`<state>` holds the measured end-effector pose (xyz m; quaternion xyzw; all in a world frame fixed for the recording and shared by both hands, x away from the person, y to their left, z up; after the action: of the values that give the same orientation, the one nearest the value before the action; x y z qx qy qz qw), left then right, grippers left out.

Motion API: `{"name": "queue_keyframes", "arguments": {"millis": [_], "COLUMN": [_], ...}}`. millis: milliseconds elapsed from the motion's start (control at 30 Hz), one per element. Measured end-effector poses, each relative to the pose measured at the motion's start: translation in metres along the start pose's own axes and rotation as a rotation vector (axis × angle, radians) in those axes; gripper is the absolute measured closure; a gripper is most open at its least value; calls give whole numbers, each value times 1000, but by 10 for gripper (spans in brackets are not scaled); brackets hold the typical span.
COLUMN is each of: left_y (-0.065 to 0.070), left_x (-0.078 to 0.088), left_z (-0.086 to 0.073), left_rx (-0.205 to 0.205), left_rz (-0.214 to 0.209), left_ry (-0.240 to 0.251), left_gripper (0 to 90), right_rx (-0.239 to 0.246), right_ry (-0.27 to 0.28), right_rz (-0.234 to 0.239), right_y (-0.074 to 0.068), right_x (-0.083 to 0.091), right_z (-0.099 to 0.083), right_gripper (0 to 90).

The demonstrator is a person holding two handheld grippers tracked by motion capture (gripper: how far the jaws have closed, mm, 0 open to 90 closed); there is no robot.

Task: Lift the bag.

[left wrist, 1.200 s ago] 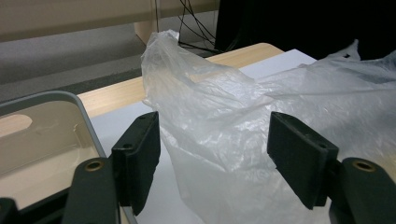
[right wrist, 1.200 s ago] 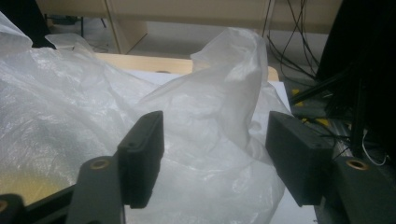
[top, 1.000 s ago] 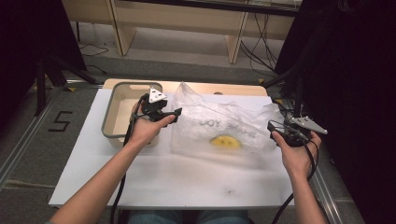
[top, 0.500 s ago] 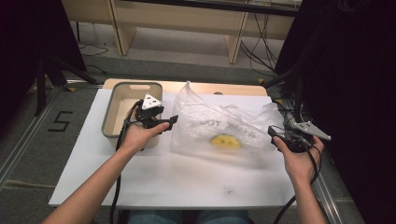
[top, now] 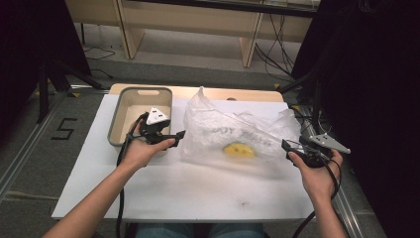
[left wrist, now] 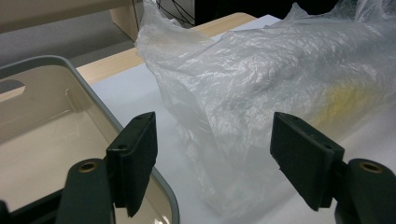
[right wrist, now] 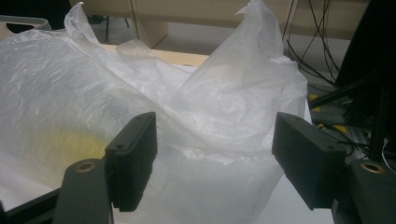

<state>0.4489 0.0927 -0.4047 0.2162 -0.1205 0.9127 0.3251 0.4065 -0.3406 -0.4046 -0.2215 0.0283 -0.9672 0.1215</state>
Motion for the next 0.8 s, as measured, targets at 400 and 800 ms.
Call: {"name": "queue_keyframes", "arguments": {"millis": [400,800], "left_y": [5,0], "left_x": [17,48], "left_z": [-23,-55], "left_rx": [-59,-84], "left_rz": [-14,-14], "left_ry": [-16,3], "left_gripper": [294,280], "right_rx": [39,42], "right_ry": [-24,-41], "right_rz": [58,73], "right_y": [-5,-2], "right_x": [9,26], "right_z": [-11,-39], "right_gripper": [321,327]}}
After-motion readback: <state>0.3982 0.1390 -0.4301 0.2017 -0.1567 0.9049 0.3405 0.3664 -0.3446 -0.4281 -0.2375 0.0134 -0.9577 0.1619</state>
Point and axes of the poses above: each handheld gripper's, and its own axes: x roughly backward along the jaws, z roughly out of its top, y roughly to its right, the point moved 3 cm from there along -x, roughly forward along the jaws, and after that the axes turned 7 degrees about -x, right-handed, at the moved point
